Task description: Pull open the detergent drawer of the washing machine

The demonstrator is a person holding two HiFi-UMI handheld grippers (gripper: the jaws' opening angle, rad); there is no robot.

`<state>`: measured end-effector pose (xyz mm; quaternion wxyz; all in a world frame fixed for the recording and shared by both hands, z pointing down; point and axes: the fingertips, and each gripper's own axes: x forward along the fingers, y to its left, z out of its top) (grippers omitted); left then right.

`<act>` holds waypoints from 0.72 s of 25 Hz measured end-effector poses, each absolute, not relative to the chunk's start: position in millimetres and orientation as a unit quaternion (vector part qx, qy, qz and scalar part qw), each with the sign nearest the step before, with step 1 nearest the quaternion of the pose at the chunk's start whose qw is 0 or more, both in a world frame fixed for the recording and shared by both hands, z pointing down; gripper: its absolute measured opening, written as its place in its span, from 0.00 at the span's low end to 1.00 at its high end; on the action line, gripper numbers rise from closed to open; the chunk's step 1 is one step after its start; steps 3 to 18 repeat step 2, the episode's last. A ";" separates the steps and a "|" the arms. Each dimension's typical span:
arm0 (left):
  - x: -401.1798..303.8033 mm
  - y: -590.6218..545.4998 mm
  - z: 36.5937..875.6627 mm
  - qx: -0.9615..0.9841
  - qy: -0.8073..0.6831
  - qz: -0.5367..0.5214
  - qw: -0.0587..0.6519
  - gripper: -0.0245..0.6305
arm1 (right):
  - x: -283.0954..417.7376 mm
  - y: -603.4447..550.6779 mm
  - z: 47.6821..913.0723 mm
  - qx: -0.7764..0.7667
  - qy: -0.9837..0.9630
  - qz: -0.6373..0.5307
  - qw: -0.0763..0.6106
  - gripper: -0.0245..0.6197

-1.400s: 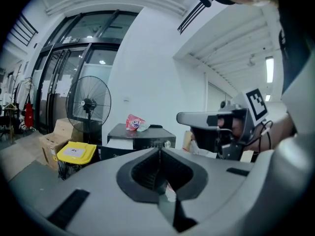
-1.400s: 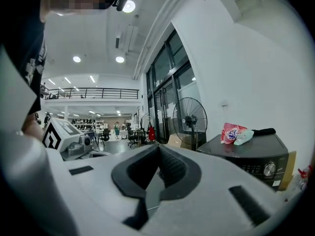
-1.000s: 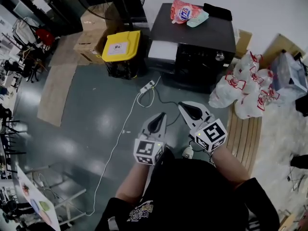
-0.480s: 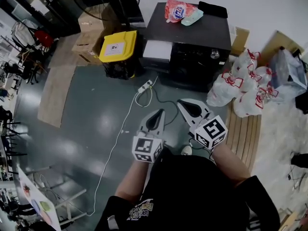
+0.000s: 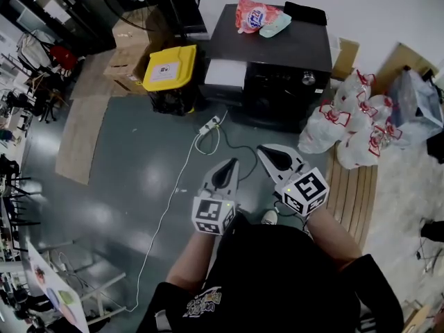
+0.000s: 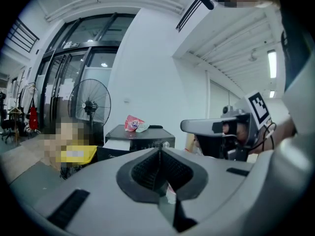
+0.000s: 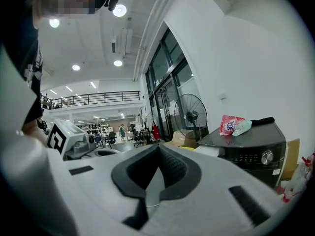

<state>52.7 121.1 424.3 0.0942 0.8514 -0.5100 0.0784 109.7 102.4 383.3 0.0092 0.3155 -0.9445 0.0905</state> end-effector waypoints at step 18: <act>51.9 120.0 424.4 0.851 -0.510 0.079 0.093 0.06 | 108.2 102.0 382.2 0.314 -0.945 0.090 0.011 0.04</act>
